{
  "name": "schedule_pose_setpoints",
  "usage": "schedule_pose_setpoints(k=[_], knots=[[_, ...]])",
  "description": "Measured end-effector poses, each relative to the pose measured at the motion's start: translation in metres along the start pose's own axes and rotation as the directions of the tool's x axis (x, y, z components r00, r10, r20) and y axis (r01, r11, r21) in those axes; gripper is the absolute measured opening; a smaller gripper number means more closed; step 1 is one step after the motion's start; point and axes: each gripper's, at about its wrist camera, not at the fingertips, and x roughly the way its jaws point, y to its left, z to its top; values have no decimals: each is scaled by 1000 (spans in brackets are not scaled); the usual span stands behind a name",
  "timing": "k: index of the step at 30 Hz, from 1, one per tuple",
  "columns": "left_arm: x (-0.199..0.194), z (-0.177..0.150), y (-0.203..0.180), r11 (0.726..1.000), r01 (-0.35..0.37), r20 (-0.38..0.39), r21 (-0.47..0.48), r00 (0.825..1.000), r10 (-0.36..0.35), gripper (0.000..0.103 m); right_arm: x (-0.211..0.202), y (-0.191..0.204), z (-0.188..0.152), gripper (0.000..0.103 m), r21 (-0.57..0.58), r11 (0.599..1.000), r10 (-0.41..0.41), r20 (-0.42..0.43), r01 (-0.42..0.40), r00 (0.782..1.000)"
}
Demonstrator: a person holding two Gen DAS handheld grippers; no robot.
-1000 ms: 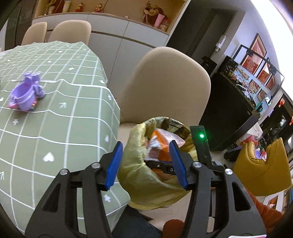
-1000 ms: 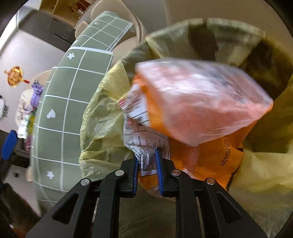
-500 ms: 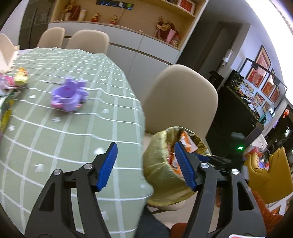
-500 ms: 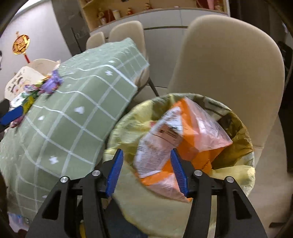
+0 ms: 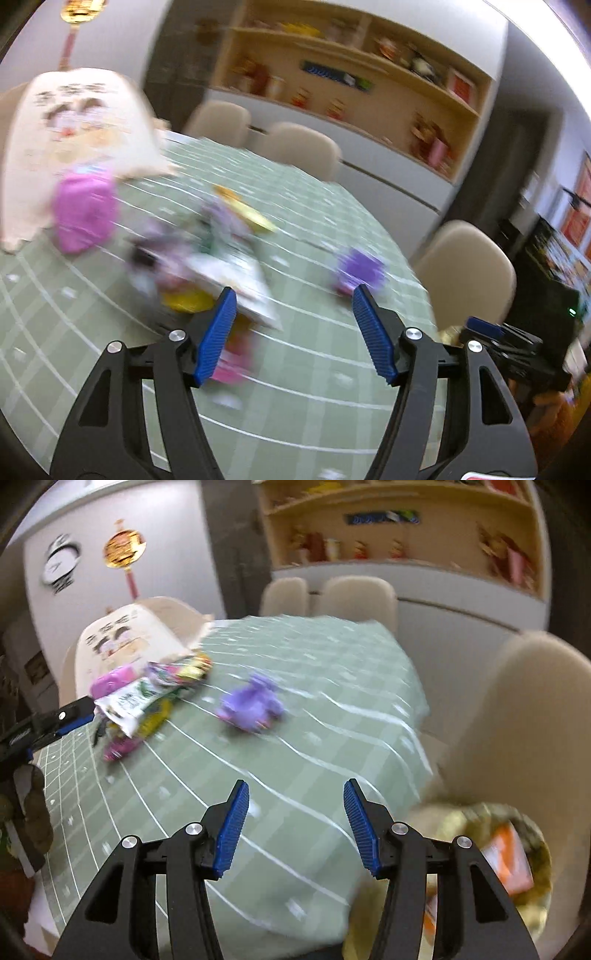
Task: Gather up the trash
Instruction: 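Grasp a gold snack bag with the right gripper while the left reaches toward the wrapper pile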
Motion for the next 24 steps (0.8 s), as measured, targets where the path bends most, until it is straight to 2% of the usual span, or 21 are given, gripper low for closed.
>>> schedule_pose_setpoints(k=[3, 6, 9, 11, 15, 18, 20, 21, 22, 24], knots=[[-3, 17, 46, 994, -80, 59, -69, 995, 84, 63, 28, 34, 32, 51, -62, 997, 42, 6, -42, 999], [-4, 21, 83, 983, -69, 91, -171, 992, 85, 63, 58, 64, 66, 51, -123, 990, 72, 12, -70, 997], [2, 20, 99, 979, -55, 63, -196, 996, 69, 63, 105, 89, 104, 51, -125, 984, 127, -12, -128, 992], [3, 22, 107, 975, -70, 43, -211, 996, 81, 63, 148, 105, 128, 51, -97, 978, 182, -43, -186, 982], [-4, 20, 114, 967, -58, 53, -248, 996, 73, 65, 226, 124, 165, 51, -31, 984, 172, -100, -176, 980], [-9, 22, 119, 962, -39, 62, -272, 996, 58, 67, 267, 127, 178, 51, -24, 994, 101, -154, -106, 983], [-11, 22, 121, 957, -30, 60, -288, 997, 50, 67, 289, 125, 178, 51, 17, 991, 132, -226, -132, 965], [-13, 22, 122, 954, -24, 62, -299, 997, 44, 68, 298, 124, 173, 51, 54, 981, 193, -274, -185, 942], [-13, 23, 123, 953, -22, 63, -303, 997, 43, 68, 300, 124, 167, 51, 78, 971, 238, -292, -225, 926], [-15, 23, 124, 950, -18, 67, -312, 997, 41, 68, 293, 125, 154, 44, 72, 962, 272, -292, -262, 917]])
